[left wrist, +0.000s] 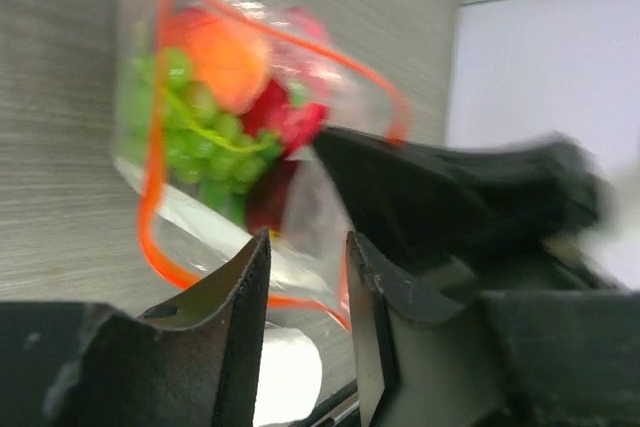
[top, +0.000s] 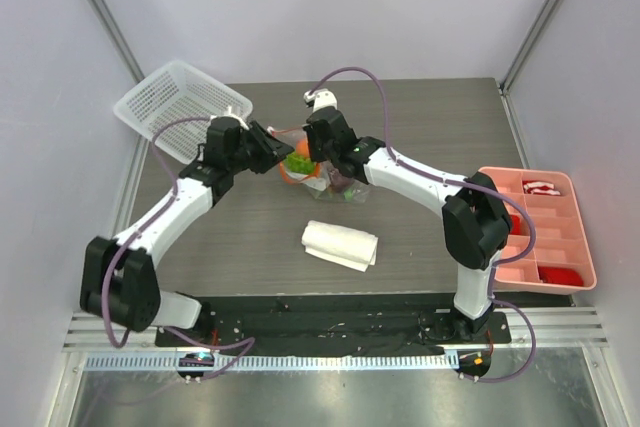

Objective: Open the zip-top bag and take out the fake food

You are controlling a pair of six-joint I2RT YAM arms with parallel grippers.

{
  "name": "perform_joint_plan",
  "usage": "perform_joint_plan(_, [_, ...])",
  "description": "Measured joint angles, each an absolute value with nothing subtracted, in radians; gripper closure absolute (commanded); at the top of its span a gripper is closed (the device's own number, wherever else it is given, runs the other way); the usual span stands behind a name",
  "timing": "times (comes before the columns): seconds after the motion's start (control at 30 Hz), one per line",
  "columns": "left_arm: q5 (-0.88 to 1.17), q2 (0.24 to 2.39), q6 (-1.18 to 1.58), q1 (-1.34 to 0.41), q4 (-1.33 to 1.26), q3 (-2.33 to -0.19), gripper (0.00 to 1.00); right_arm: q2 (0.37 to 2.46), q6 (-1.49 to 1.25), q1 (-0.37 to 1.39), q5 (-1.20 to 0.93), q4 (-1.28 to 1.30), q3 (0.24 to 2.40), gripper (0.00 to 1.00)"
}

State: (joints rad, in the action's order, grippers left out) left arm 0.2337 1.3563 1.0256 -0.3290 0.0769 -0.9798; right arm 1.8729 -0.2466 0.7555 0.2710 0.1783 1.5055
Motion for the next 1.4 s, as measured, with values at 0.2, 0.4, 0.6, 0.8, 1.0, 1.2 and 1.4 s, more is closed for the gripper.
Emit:
perform_joint_plan(0.2, [0.182, 1.578, 1.073, -0.335, 0.127, -1.049, 0.5, 1.873, -0.287, 0.756, 0.272, 0.182, 1.505, 0.99])
perform_joint_plan(0.4, [0.028, 1.596, 1.108, -0.376, 0.194, -1.1, 0.48, 1.873, -0.317, 0.756, 0.27, 0.184, 1.505, 0.99])
perform_joint_plan(0.6, [-0.03, 1.654, 1.143, -0.397, 0.229, -1.188, 0.47, 1.873, -0.344, 0.756, 0.267, 0.184, 1.505, 0.99])
perform_joint_plan(0.8, [-0.068, 1.711, 1.172, -0.397, 0.277, -1.214, 0.48, 1.873, -0.364, 0.756, 0.259, 0.183, 1.505, 0.99])
perform_joint_plan(1.0, [-0.093, 1.791, 1.186, -0.398, 0.308, -1.257, 0.68, 1.873, -0.375, 0.757, 0.256, 0.18, 1.505, 0.99])
perform_joint_plan(1.2, [-0.112, 1.813, 1.121, -0.399, 0.306, -1.295, 0.95, 1.873, -0.377, 0.757, 0.258, 0.169, 1.492, 0.99])
perform_joint_plan(1.4, [-0.121, 1.745, 1.015, -0.403, 0.321, -1.293, 1.0, 1.873, -0.378, 0.757, 0.282, 0.16, 1.485, 0.99])
